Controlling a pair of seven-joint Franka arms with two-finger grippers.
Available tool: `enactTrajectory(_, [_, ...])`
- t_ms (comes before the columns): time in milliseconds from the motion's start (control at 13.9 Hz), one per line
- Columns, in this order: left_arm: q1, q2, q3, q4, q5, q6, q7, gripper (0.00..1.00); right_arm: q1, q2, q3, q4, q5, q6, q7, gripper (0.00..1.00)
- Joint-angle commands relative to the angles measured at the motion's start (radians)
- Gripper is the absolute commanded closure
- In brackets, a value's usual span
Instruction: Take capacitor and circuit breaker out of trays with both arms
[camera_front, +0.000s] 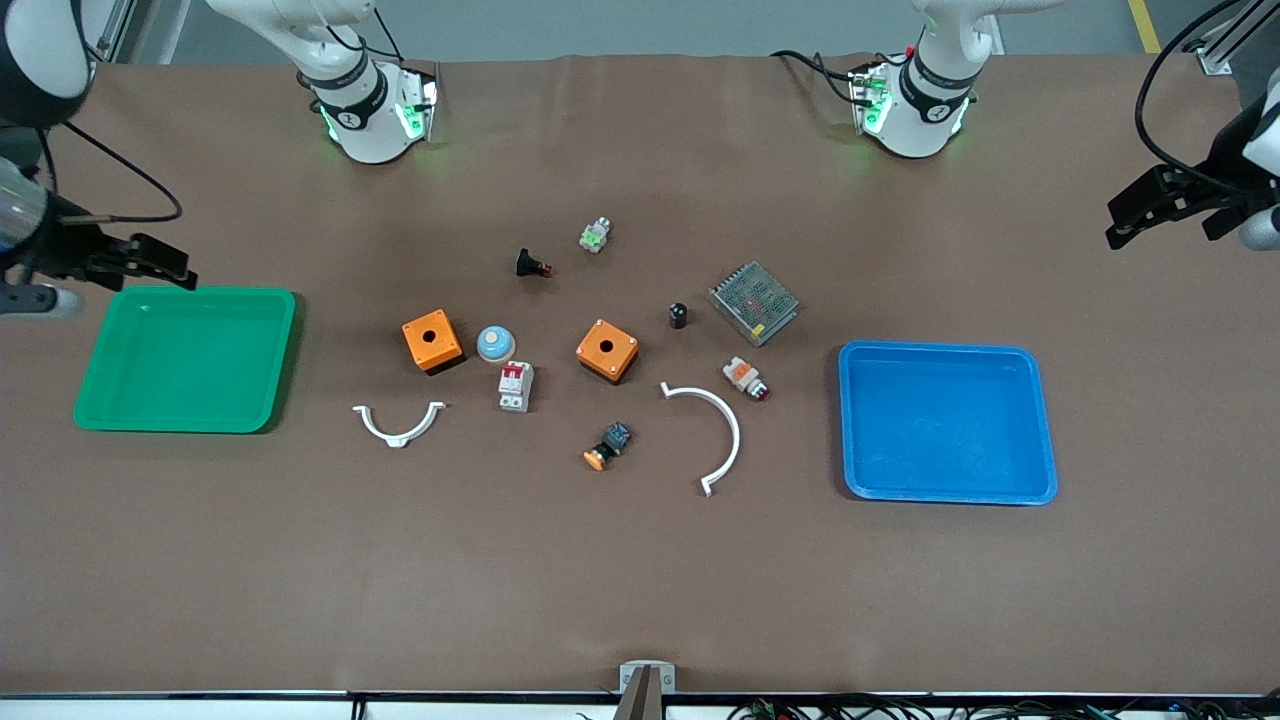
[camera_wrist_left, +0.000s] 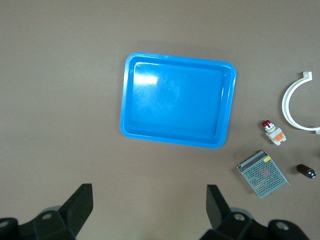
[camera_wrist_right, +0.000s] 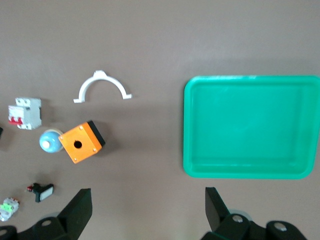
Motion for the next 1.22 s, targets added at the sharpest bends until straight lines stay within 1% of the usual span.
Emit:
enactTrajectory(0, [-0.001, -0.013, -0.004, -0.022, -0.018, 0.021, -0.008, 0.0, 0.004, 0.001, 0.015, 0.073, -0.016, -0.028, 0.012, 0.0])
enactTrajectory(144, [0.004, 0.007, -0.004, -0.019, -0.052, 0.033, -0.006, 0.0, 0.038, 0.004, 0.015, 0.12, -0.019, -0.033, 0.088, 0.0])
enactTrajectory(216, [0.007, 0.01, -0.004, -0.021, -0.079, 0.034, 0.0, 0.0, 0.045, 0.007, 0.015, 0.137, -0.03, -0.04, 0.119, 0.0])
enactTrajectory(288, [0.006, 0.016, -0.003, -0.021, -0.079, 0.034, 0.003, 0.0, 0.05, 0.01, 0.016, 0.145, -0.045, -0.042, 0.12, 0.0])
enactTrajectory(432, [0.005, 0.018, -0.003, -0.004, -0.073, 0.034, 0.011, 0.0, 0.049, 0.03, 0.013, 0.179, -0.055, -0.045, 0.116, 0.0])
enactTrajectory(576, [0.006, 0.027, -0.001, 0.01, -0.061, 0.033, 0.015, 0.0, 0.044, 0.03, 0.012, 0.187, -0.061, -0.045, 0.114, 0.0])
enactTrajectory(792, [-0.01, 0.039, -0.004, 0.027, 0.011, 0.033, 0.014, 0.0, 0.049, 0.03, 0.013, 0.217, -0.09, -0.045, 0.116, 0.0])
enactTrajectory(936, [-0.013, 0.041, -0.004, 0.03, 0.011, 0.03, 0.014, 0.0, 0.047, 0.035, 0.013, 0.239, -0.088, -0.043, 0.119, 0.0])
enactTrajectory(1152, [-0.005, 0.05, -0.004, 0.03, 0.01, 0.007, 0.017, 0.0, 0.049, 0.035, 0.013, 0.239, -0.088, -0.043, 0.124, 0.0])
